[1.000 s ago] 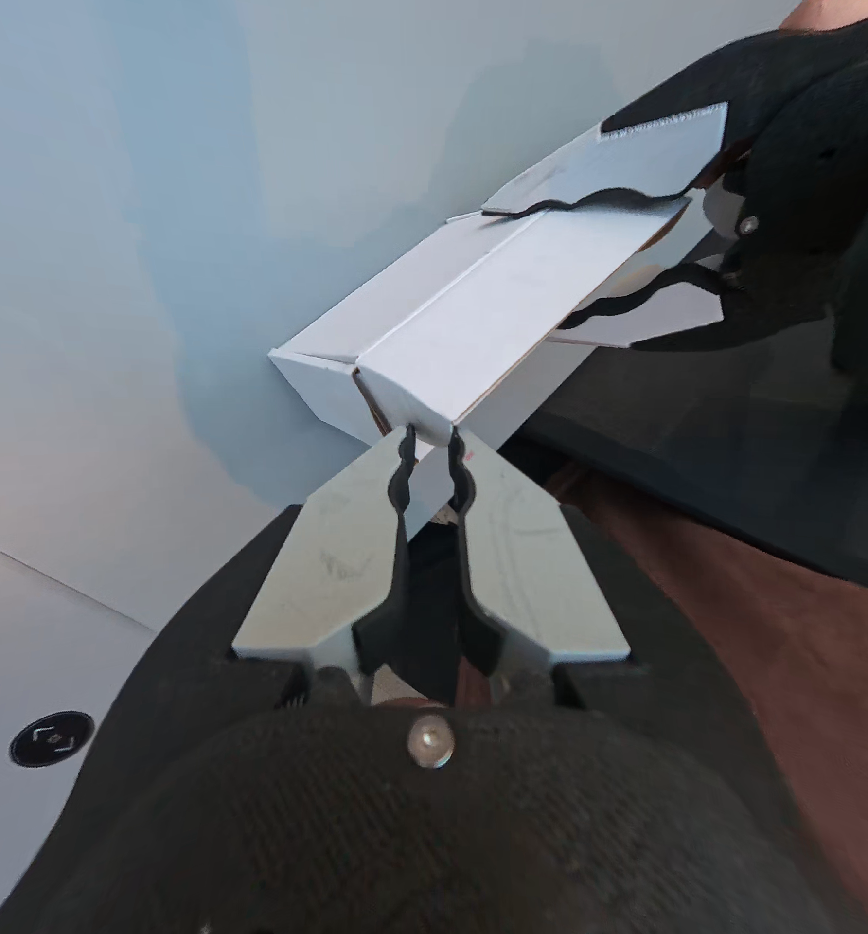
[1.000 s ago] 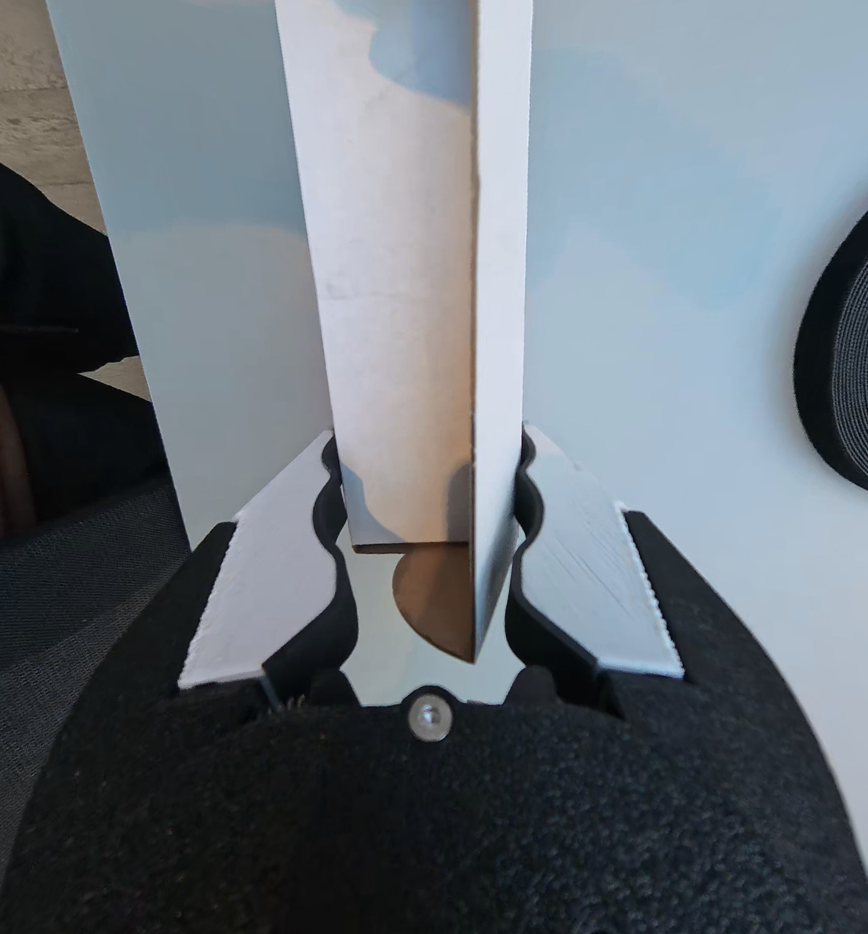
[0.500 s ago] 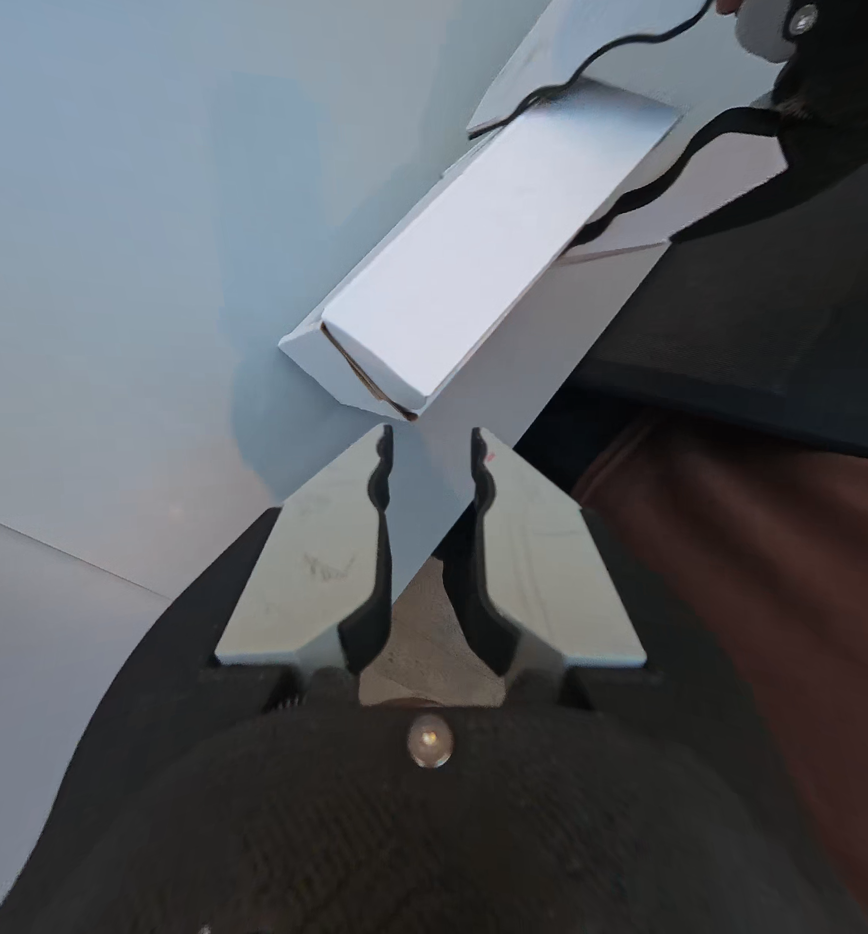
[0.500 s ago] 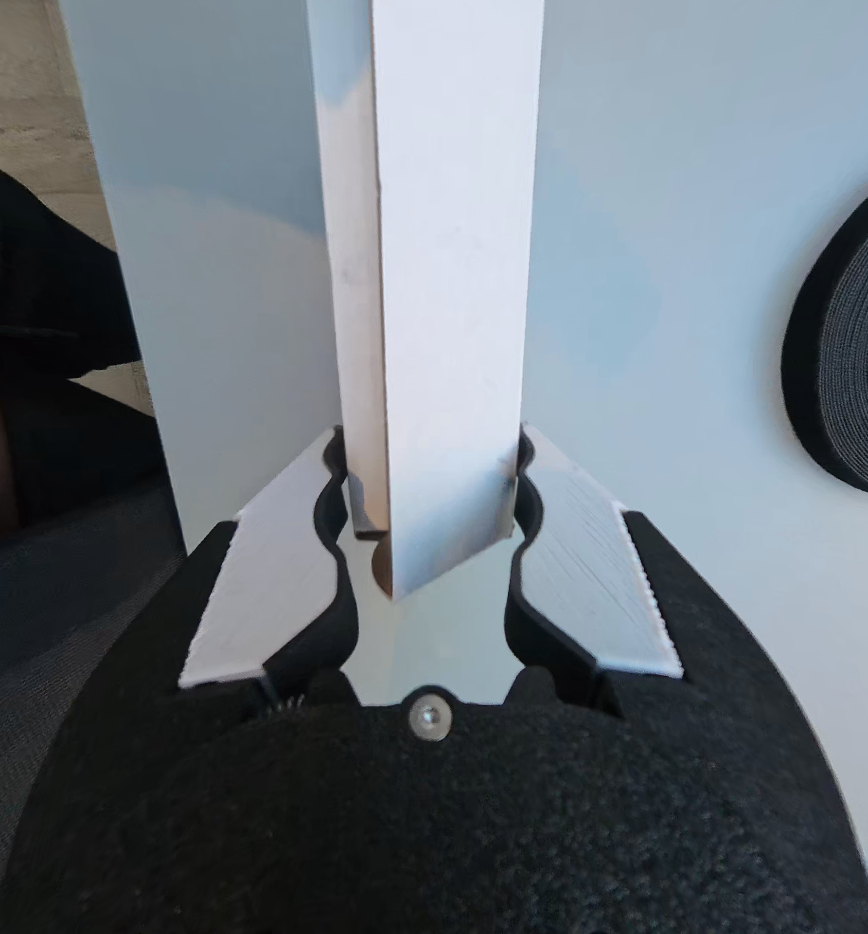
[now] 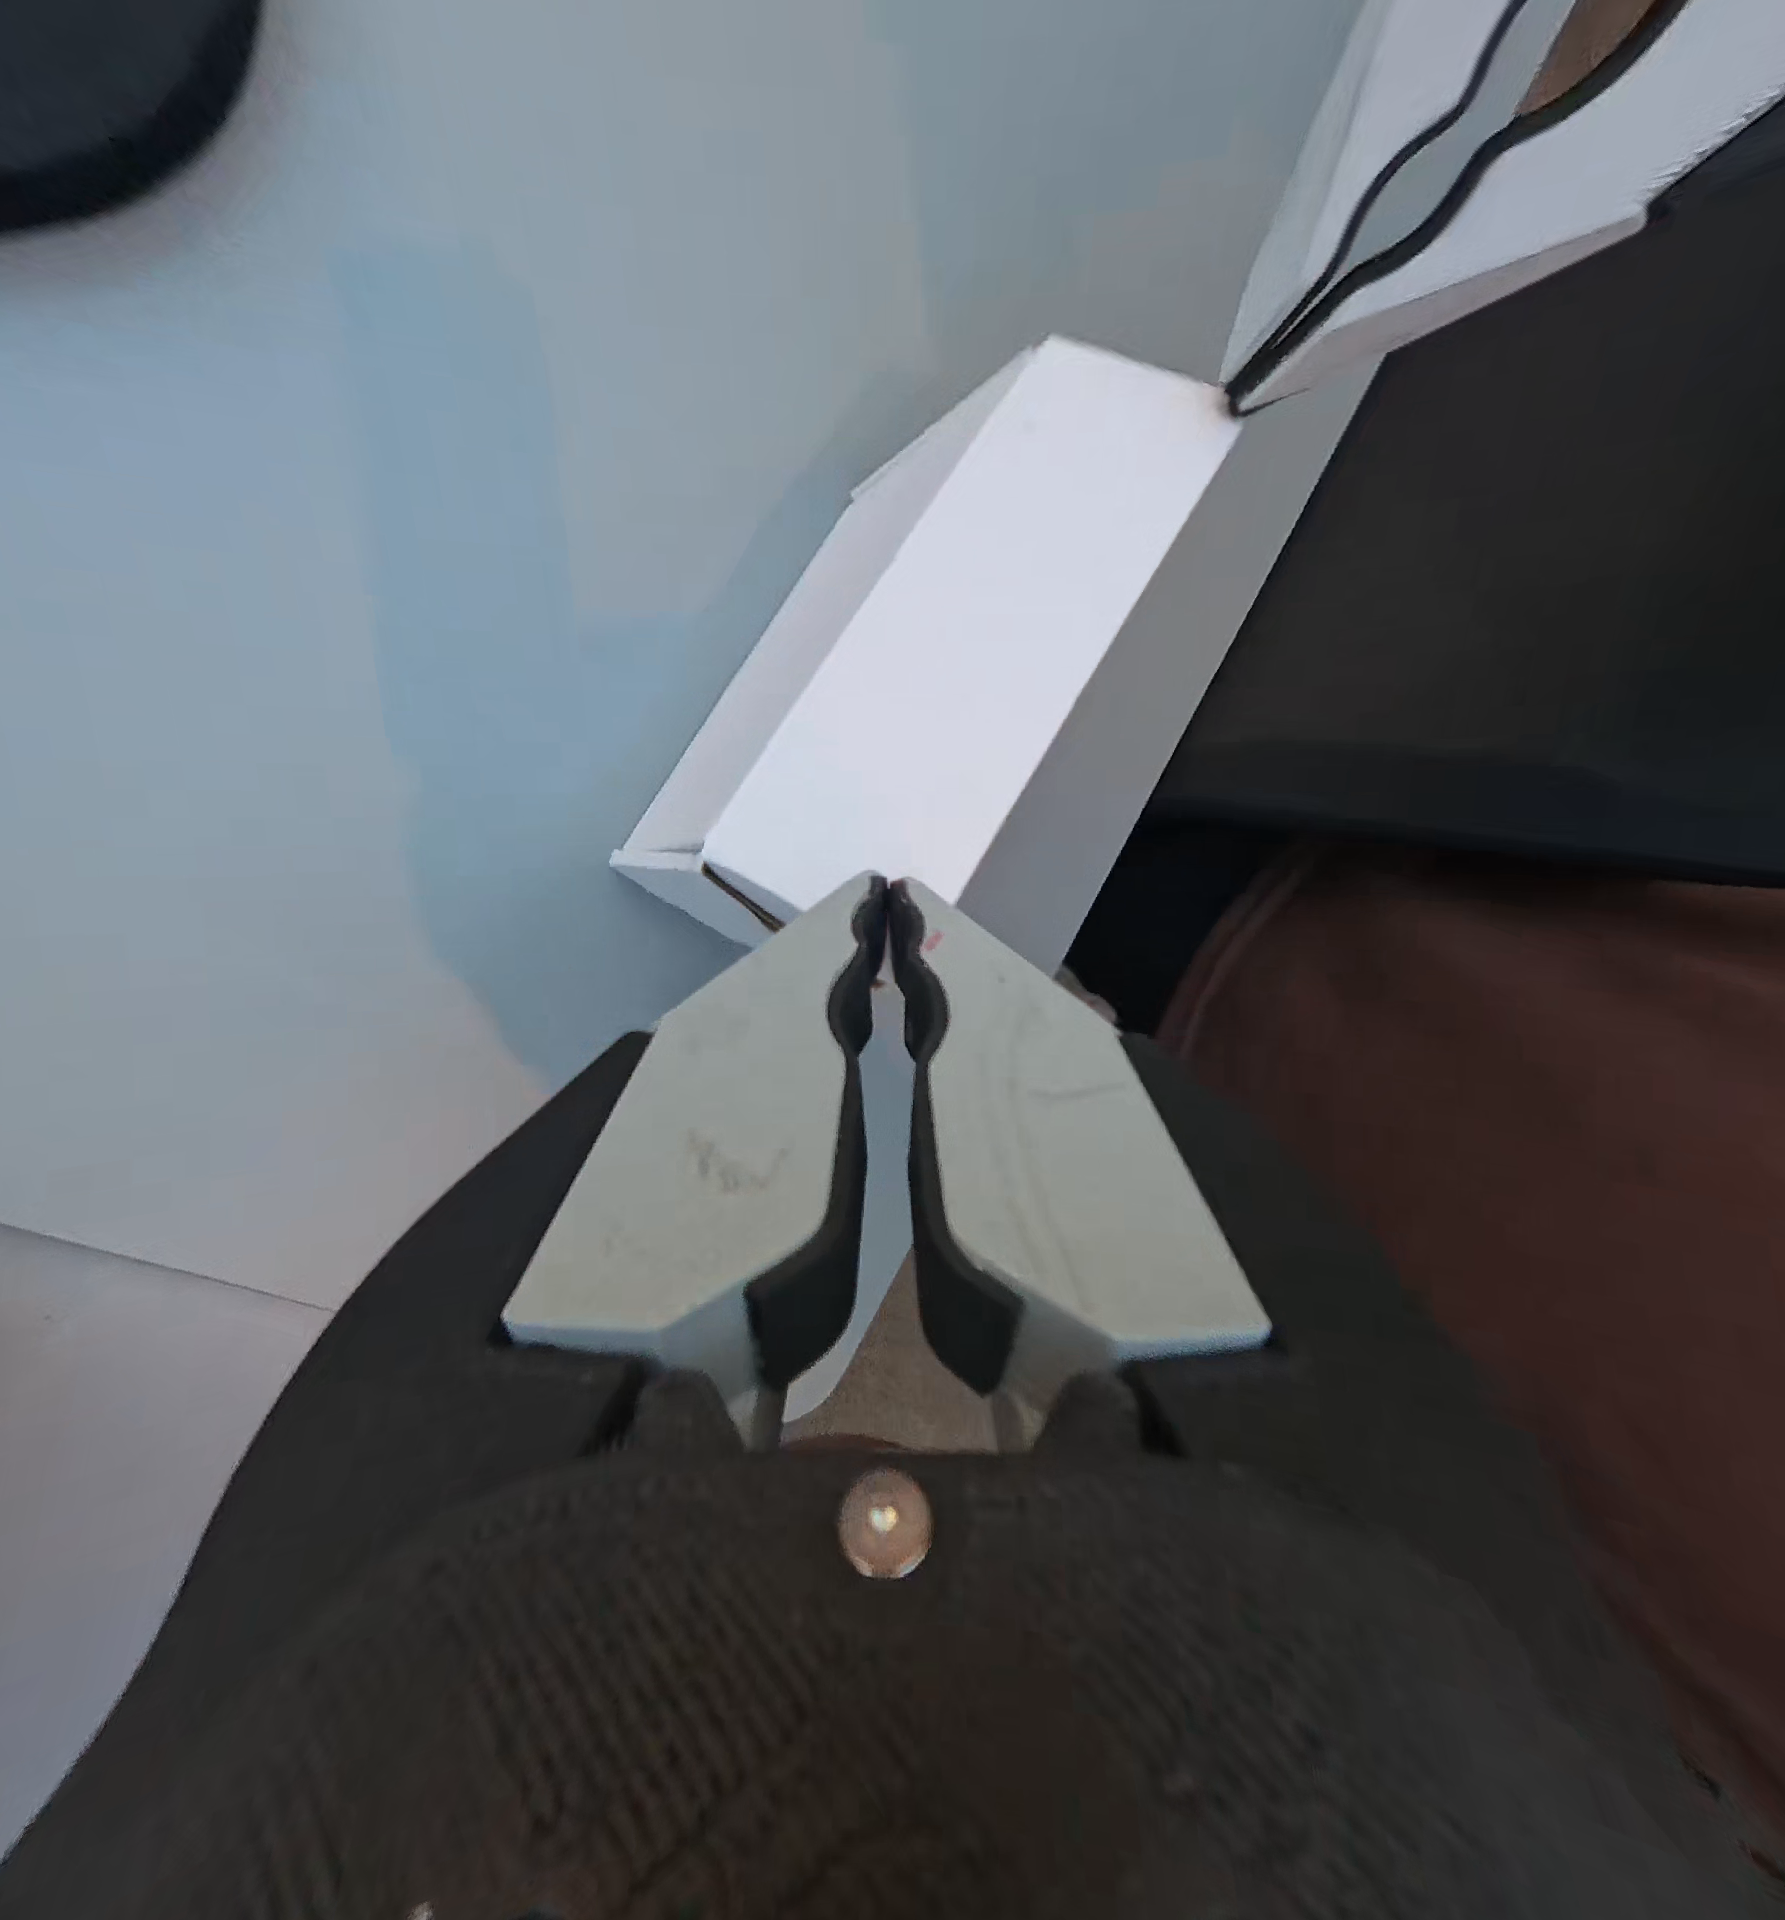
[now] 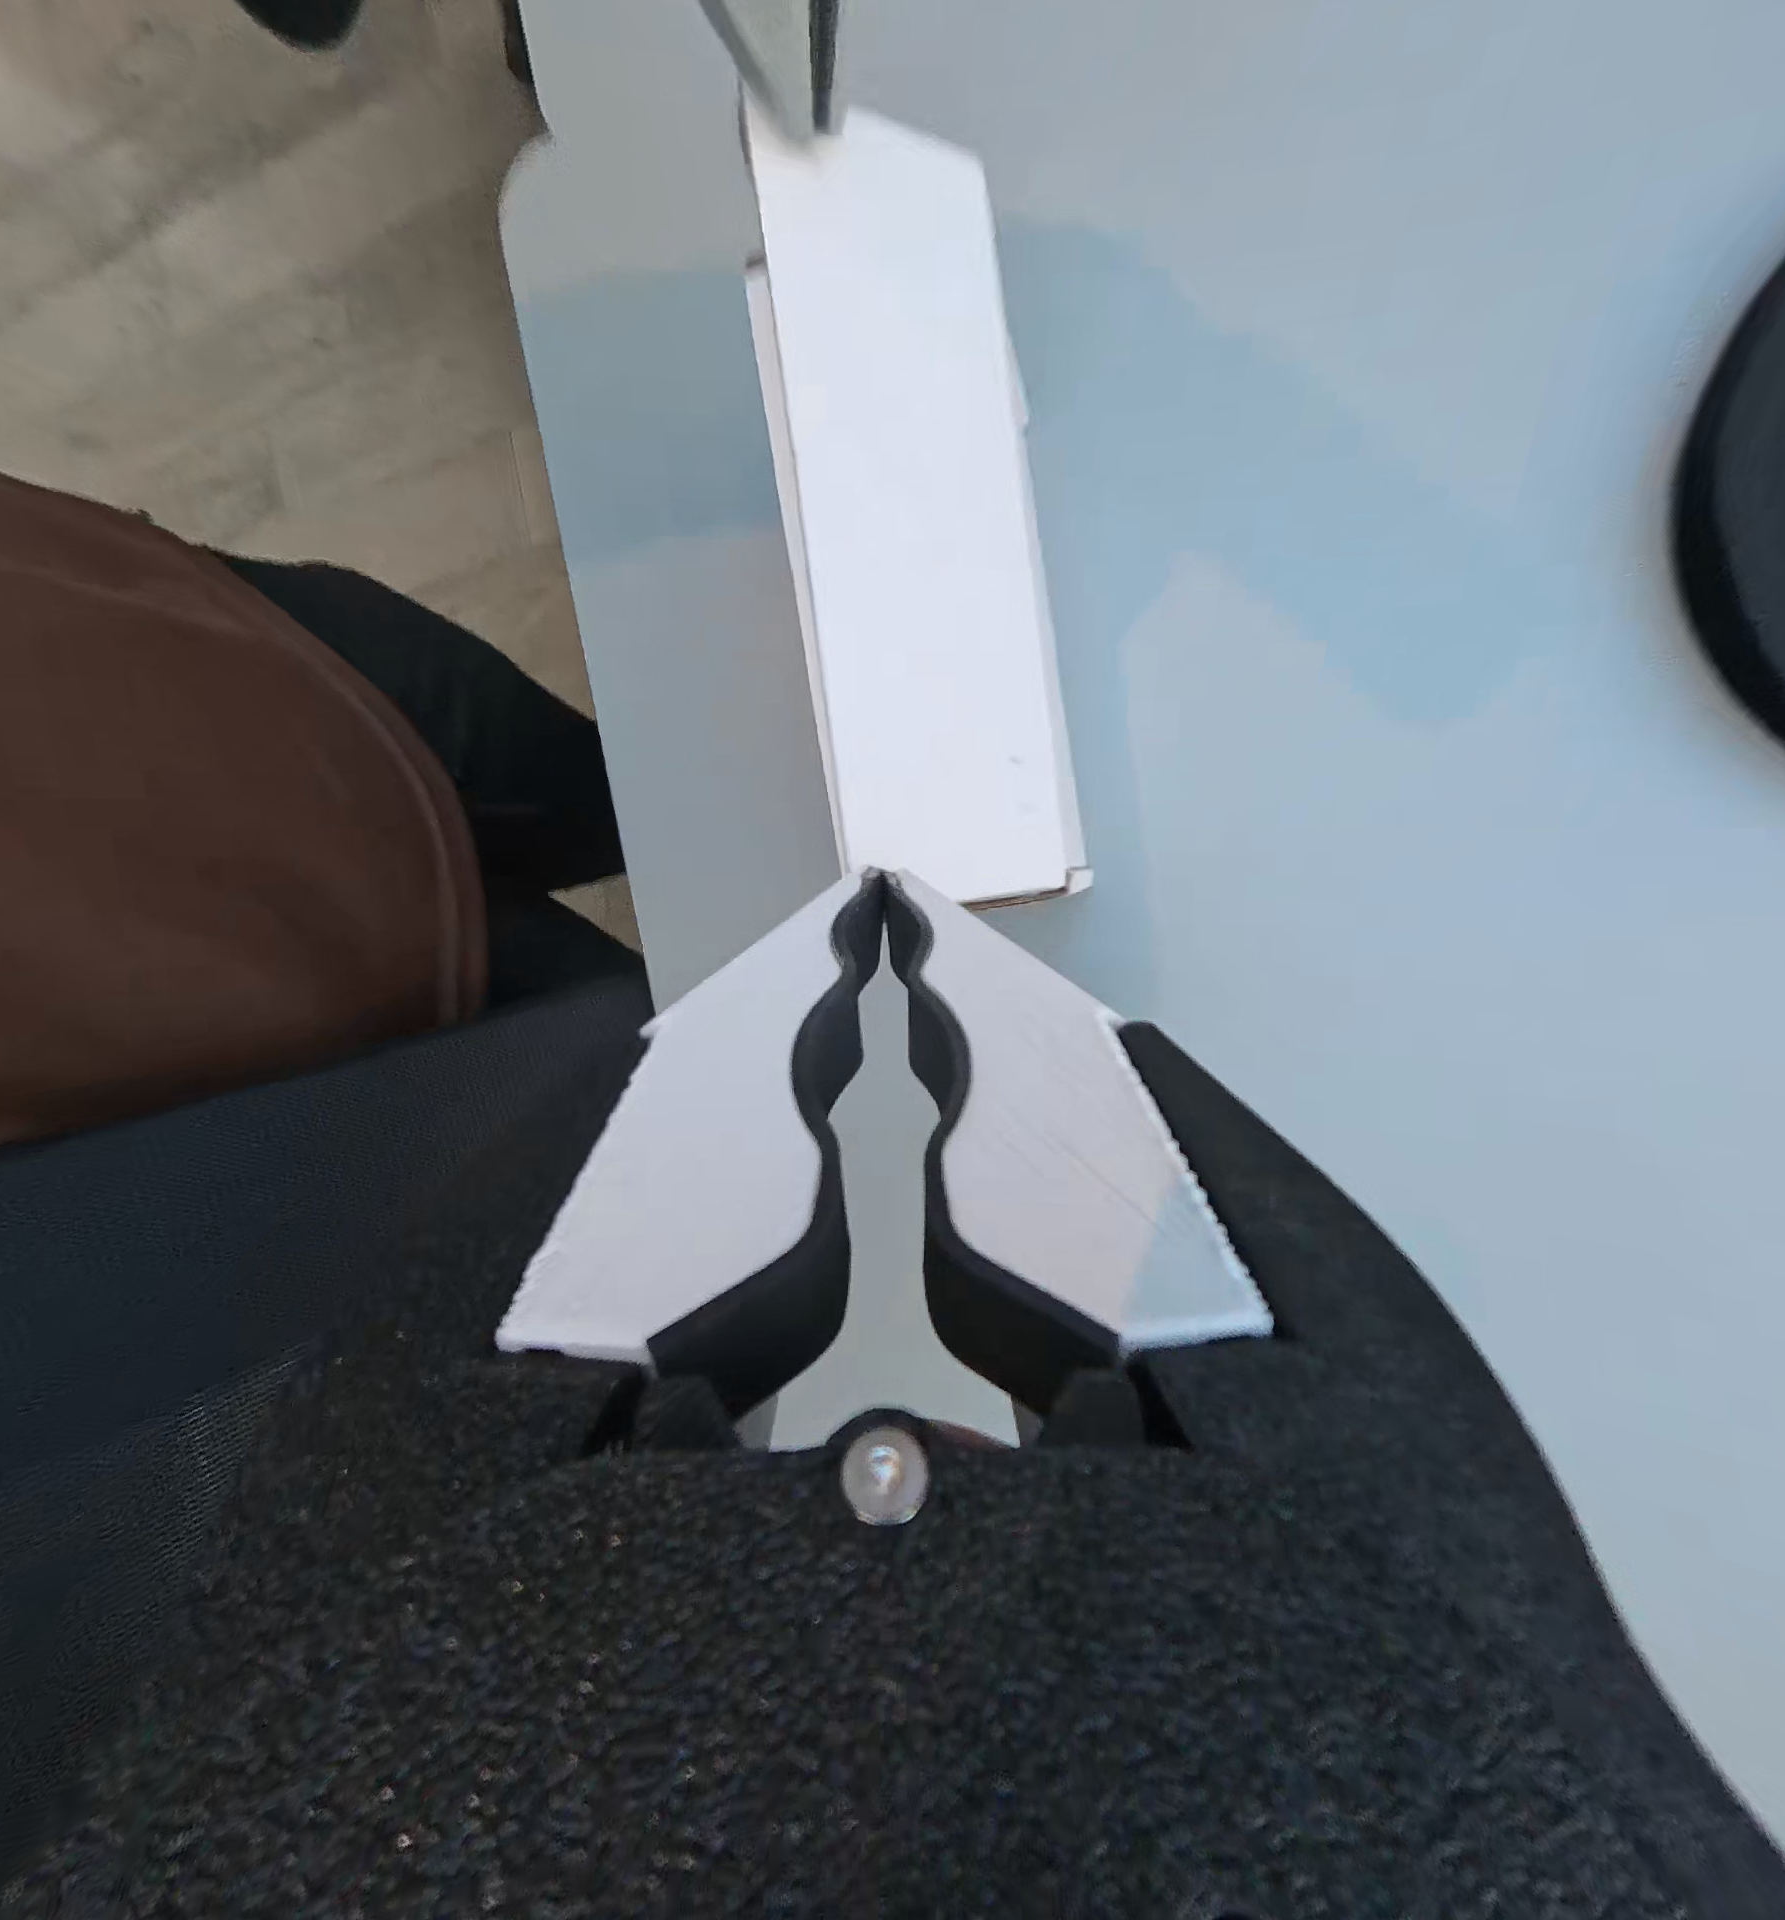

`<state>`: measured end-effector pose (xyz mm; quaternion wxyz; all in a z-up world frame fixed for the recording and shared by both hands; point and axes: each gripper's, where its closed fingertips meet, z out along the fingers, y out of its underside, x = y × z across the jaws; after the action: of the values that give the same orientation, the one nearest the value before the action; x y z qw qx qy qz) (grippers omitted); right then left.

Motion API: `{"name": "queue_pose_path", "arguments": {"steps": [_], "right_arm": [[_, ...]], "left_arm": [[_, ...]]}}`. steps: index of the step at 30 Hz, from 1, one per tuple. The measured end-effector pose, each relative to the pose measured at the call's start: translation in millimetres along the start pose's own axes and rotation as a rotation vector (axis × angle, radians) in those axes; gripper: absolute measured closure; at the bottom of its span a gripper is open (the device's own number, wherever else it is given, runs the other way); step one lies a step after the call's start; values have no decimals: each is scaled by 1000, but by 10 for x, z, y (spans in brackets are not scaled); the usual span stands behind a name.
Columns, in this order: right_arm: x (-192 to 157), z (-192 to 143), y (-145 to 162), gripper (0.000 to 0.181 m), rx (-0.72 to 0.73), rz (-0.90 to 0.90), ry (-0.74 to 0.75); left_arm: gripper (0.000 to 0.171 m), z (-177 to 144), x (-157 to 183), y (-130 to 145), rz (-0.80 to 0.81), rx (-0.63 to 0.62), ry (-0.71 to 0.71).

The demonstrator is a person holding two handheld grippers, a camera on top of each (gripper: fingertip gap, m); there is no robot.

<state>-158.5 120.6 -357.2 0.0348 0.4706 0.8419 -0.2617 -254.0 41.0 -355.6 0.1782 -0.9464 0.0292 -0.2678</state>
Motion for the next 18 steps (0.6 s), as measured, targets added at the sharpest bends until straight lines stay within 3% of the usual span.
{"name": "queue_pose_path", "arguments": {"steps": [9,12,15,16,18], "right_arm": [[-18,287,152,181,-61,87,-77],[8,270,147,181,-114,34,0],[-3,243,36,181,-96,-15,46],[39,272,65,181,-117,-17,65],[95,284,75,181,-140,-13,82]], "left_arm": [[171,265,-30,142,-7,31,-52],[171,244,8,193,-42,14,-81],[171,209,107,201,57,26,-141],[171,265,50,317,75,-44,-181],[171,270,56,285,32,-23,-144]]}}
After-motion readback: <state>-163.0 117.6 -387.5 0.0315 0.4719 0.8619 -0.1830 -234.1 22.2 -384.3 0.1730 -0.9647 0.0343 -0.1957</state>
